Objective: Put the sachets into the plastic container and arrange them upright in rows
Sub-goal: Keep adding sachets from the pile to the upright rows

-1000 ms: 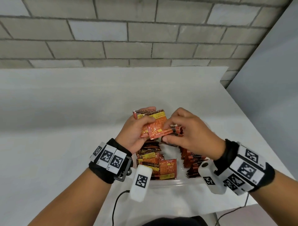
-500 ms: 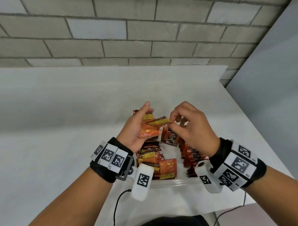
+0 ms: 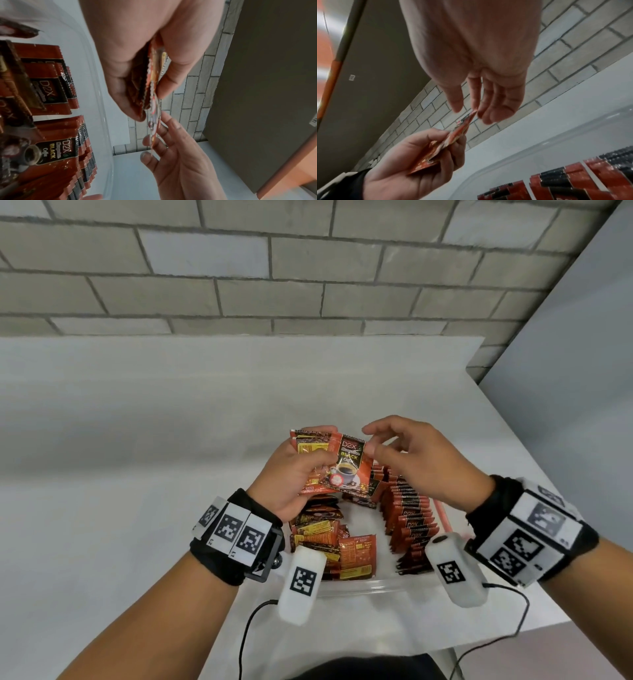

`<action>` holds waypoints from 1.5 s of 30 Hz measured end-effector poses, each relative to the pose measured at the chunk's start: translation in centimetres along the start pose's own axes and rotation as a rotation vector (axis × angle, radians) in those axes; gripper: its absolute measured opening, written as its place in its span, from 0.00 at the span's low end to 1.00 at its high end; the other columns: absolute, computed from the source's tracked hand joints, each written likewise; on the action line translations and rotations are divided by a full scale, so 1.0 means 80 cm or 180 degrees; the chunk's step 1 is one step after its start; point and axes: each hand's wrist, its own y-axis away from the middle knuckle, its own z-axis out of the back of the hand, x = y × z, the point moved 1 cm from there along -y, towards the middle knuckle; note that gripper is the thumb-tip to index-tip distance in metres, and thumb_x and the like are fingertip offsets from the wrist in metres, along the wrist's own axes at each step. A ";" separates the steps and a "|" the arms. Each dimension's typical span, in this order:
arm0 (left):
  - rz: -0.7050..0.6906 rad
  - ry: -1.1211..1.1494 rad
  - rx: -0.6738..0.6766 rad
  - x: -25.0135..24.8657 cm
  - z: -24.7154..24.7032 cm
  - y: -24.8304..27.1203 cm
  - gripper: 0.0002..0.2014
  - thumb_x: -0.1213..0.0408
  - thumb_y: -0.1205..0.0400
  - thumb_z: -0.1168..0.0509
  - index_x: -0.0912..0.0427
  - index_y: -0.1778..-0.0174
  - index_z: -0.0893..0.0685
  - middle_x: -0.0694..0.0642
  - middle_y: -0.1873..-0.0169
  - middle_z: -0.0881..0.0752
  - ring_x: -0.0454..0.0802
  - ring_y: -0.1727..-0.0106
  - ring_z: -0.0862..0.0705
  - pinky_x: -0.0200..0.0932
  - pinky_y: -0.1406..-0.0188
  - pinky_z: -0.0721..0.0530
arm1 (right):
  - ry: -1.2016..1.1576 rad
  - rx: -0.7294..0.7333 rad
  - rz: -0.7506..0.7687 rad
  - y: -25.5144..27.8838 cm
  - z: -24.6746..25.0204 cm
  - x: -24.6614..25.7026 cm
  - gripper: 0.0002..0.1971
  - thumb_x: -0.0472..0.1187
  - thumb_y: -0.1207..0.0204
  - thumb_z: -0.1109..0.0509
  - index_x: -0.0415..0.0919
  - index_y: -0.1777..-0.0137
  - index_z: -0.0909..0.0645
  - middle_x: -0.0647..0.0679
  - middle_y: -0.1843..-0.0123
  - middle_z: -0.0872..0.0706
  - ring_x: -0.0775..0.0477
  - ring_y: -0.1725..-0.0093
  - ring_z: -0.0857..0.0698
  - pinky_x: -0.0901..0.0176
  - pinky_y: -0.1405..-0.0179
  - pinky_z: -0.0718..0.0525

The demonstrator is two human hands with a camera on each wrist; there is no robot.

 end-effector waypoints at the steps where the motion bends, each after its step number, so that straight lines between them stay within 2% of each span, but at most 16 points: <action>1: -0.0004 -0.0023 0.0010 0.000 -0.001 0.000 0.17 0.81 0.22 0.38 0.62 0.41 0.18 0.65 0.52 0.11 0.61 0.54 0.12 0.55 0.50 0.14 | -0.0006 0.0178 -0.0037 -0.002 0.001 0.000 0.11 0.42 0.23 0.28 0.51 0.42 0.18 0.52 0.52 0.14 0.50 0.55 0.14 0.63 0.55 0.18; 3: -0.0039 0.0030 -0.0099 -0.001 0.001 -0.002 0.14 0.77 0.21 0.36 0.62 0.40 0.18 0.63 0.56 0.12 0.57 0.59 0.12 0.51 0.57 0.13 | 0.0037 0.0309 -0.0031 -0.006 0.007 0.000 0.09 0.39 0.26 0.25 0.50 0.48 0.16 0.49 0.56 0.12 0.48 0.57 0.14 0.58 0.53 0.17; 5: -0.0075 0.0162 -0.0399 -0.006 0.008 -0.004 0.10 0.71 0.20 0.35 0.59 0.44 0.18 0.60 0.62 0.15 0.52 0.65 0.15 0.47 0.64 0.16 | 0.0197 0.0229 -0.0060 -0.011 0.018 -0.006 0.06 0.38 0.27 0.24 0.50 0.54 0.15 0.51 0.60 0.12 0.54 0.62 0.15 0.65 0.58 0.19; 7: -0.0076 0.0225 -0.0644 -0.010 0.020 -0.005 0.07 0.67 0.19 0.35 0.58 0.45 0.18 0.57 0.66 0.18 0.49 0.68 0.18 0.44 0.68 0.19 | 0.0638 0.0160 -0.0098 -0.016 0.026 -0.021 0.05 0.39 0.27 0.24 0.49 0.57 0.16 0.55 0.63 0.13 0.62 0.68 0.19 0.75 0.67 0.24; 9: -0.0063 0.0209 -0.0728 -0.011 0.029 -0.004 0.09 0.65 0.18 0.35 0.58 0.43 0.19 0.56 0.67 0.18 0.49 0.69 0.19 0.42 0.72 0.19 | 0.1218 0.0289 -0.0130 -0.018 0.024 -0.036 0.05 0.38 0.27 0.24 0.48 0.58 0.18 0.55 0.63 0.14 0.63 0.70 0.21 0.78 0.71 0.27; 12: -0.0038 0.0212 -0.0705 -0.009 0.035 -0.002 0.11 0.64 0.18 0.35 0.60 0.40 0.20 0.56 0.66 0.18 0.49 0.68 0.19 0.42 0.72 0.19 | 0.1722 0.0669 -0.0174 -0.022 0.006 -0.055 0.06 0.38 0.28 0.24 0.47 0.59 0.20 0.53 0.63 0.15 0.59 0.67 0.20 0.75 0.72 0.30; 14: -0.0020 0.0235 -0.0680 -0.008 0.037 0.000 0.11 0.64 0.18 0.35 0.60 0.41 0.20 0.57 0.65 0.18 0.49 0.68 0.19 0.43 0.71 0.18 | 0.1962 0.0823 -0.0229 -0.026 -0.007 -0.061 0.06 0.39 0.27 0.25 0.47 0.60 0.21 0.56 0.65 0.18 0.53 0.65 0.19 0.67 0.68 0.27; 16: -0.0003 0.0243 -0.0662 -0.008 0.037 0.002 0.10 0.65 0.18 0.35 0.60 0.42 0.19 0.57 0.65 0.17 0.50 0.68 0.19 0.43 0.70 0.18 | 0.2125 0.0836 -0.0320 -0.031 -0.015 -0.064 0.07 0.40 0.27 0.26 0.48 0.62 0.21 0.55 0.64 0.18 0.50 0.63 0.17 0.59 0.64 0.22; 18: 0.0003 0.0258 -0.0658 -0.008 0.038 0.003 0.10 0.65 0.18 0.35 0.60 0.42 0.18 0.57 0.65 0.17 0.50 0.68 0.18 0.45 0.68 0.17 | 0.2201 0.0819 -0.0353 -0.036 -0.019 -0.064 0.08 0.40 0.27 0.27 0.49 0.65 0.23 0.54 0.64 0.17 0.49 0.61 0.17 0.56 0.61 0.19; 21: -0.0012 0.0276 -0.0667 -0.008 0.042 0.004 0.10 0.65 0.18 0.35 0.60 0.42 0.18 0.58 0.65 0.17 0.50 0.68 0.18 0.46 0.67 0.18 | 0.2462 0.0943 -0.0339 -0.039 -0.024 -0.062 0.10 0.41 0.26 0.28 0.50 0.66 0.25 0.55 0.65 0.21 0.49 0.61 0.19 0.59 0.67 0.24; 23: -0.0022 0.0273 -0.0679 -0.009 0.045 0.005 0.09 0.65 0.18 0.35 0.59 0.43 0.18 0.57 0.65 0.17 0.51 0.67 0.18 0.48 0.64 0.18 | 0.2767 0.1076 -0.0319 -0.038 -0.029 -0.060 0.09 0.40 0.25 0.30 0.47 0.65 0.25 0.50 0.63 0.19 0.46 0.61 0.19 0.60 0.70 0.26; 26: -0.0026 0.0290 -0.0679 -0.009 0.047 0.006 0.08 0.65 0.18 0.35 0.59 0.44 0.18 0.57 0.65 0.17 0.51 0.67 0.18 0.48 0.63 0.18 | 0.3167 0.1271 -0.0247 -0.035 -0.034 -0.057 0.06 0.42 0.26 0.30 0.39 0.58 0.20 0.43 0.59 0.15 0.41 0.59 0.16 0.57 0.71 0.26; 31: -0.0004 0.0311 -0.0667 -0.007 0.049 0.006 0.10 0.65 0.18 0.35 0.60 0.42 0.18 0.58 0.64 0.17 0.51 0.67 0.18 0.47 0.65 0.17 | 0.3602 0.1440 -0.0103 -0.036 -0.037 -0.054 0.09 0.46 0.24 0.32 0.42 0.59 0.25 0.46 0.62 0.21 0.44 0.64 0.21 0.62 0.77 0.33; 36: 0.0001 0.0312 -0.0661 -0.006 0.048 0.005 0.09 0.65 0.19 0.35 0.59 0.43 0.18 0.58 0.64 0.17 0.51 0.67 0.18 0.47 0.65 0.17 | 0.3758 0.1478 0.0009 -0.041 -0.037 -0.054 0.08 0.46 0.23 0.33 0.42 0.58 0.25 0.47 0.61 0.22 0.44 0.64 0.23 0.62 0.77 0.36; 41: -0.0004 0.0304 -0.0667 -0.006 0.048 0.004 0.10 0.65 0.18 0.35 0.60 0.42 0.18 0.57 0.65 0.17 0.50 0.67 0.18 0.45 0.67 0.16 | 0.3821 0.1433 0.0138 -0.044 -0.041 -0.053 0.05 0.41 0.23 0.36 0.41 0.59 0.25 0.46 0.61 0.22 0.44 0.64 0.23 0.61 0.76 0.37; 45: 0.0020 0.0322 -0.0679 -0.005 0.050 0.004 0.10 0.65 0.18 0.35 0.60 0.43 0.18 0.57 0.65 0.17 0.51 0.67 0.18 0.45 0.67 0.16 | 0.3909 0.1424 0.0219 -0.046 -0.042 -0.052 0.06 0.40 0.23 0.37 0.42 0.60 0.29 0.47 0.62 0.24 0.43 0.65 0.24 0.58 0.68 0.31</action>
